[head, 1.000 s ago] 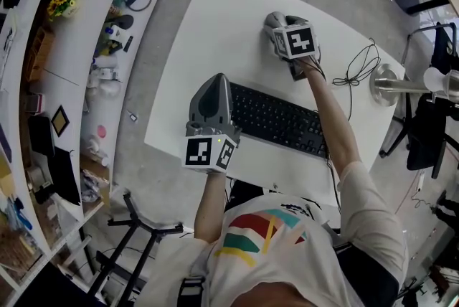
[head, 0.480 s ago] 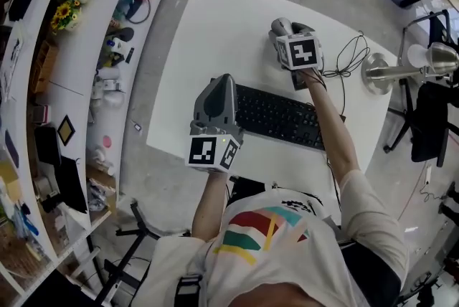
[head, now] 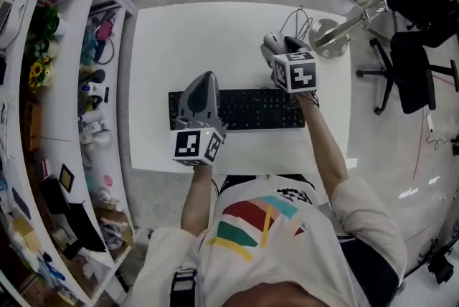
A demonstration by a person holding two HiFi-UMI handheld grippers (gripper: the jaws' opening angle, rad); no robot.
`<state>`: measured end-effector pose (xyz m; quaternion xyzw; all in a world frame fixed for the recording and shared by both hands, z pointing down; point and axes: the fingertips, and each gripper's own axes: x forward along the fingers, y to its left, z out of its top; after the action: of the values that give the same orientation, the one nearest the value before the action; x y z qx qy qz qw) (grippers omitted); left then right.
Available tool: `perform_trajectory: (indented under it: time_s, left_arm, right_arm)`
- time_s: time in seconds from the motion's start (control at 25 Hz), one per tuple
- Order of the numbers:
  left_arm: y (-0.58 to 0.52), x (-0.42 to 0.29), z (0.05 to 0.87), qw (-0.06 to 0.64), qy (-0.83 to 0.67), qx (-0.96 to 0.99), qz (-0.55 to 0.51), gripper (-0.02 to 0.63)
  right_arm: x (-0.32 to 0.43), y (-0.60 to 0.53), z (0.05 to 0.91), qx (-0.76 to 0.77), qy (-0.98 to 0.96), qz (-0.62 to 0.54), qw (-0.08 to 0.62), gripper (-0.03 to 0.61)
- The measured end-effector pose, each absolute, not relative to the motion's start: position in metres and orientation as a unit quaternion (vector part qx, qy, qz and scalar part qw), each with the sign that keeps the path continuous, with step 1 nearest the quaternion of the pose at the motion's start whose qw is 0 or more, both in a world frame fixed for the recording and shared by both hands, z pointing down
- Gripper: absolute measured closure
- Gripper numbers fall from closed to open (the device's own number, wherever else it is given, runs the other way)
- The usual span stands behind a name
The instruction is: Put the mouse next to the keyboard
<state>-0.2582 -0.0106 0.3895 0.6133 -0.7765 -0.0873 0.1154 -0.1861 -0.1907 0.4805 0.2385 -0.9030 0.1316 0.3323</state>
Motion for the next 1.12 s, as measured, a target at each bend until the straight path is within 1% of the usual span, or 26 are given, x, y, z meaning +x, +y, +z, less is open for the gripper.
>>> perform_trajectory:
  time_s: [0.16, 0.32, 0.56, 0.8, 1.12]
  left_arm:
    - [-0.037, -0.22, 0.392, 0.114, -0.75, 0.648, -0.064, 0.571]
    - [-0.057, -0.178, 0.397, 0.127, -0.725, 0.673, -0.069, 0.571]
    - [-0.07, -0.131, 0.403, 0.133, -0.706, 0.692, -0.07, 0.571]
    - [-0.082, -0.105, 0.402, 0.136, -0.688, 0.71, -0.061, 0.571]
    - [-0.082, -0.094, 0.405, 0.147, -0.675, 0.72, -0.064, 0.571]
  right_arm:
    - [-0.107, -0.206, 0.469, 0.29, -0.89, 0.135, 0.324, 0.276]
    - [-0.027, -0.212, 0.473, 0.337, -0.872, 0.162, 0.317, 0.276]
    - [0.056, -0.196, 0.5, 0.384, -0.844, 0.204, 0.314, 0.276]
    - [0.091, -0.17, 0.54, 0.4, -0.823, 0.247, 0.321, 0.276]
    - [0.094, -0.158, 0.576, 0.4, -0.813, 0.251, 0.341, 0.276]
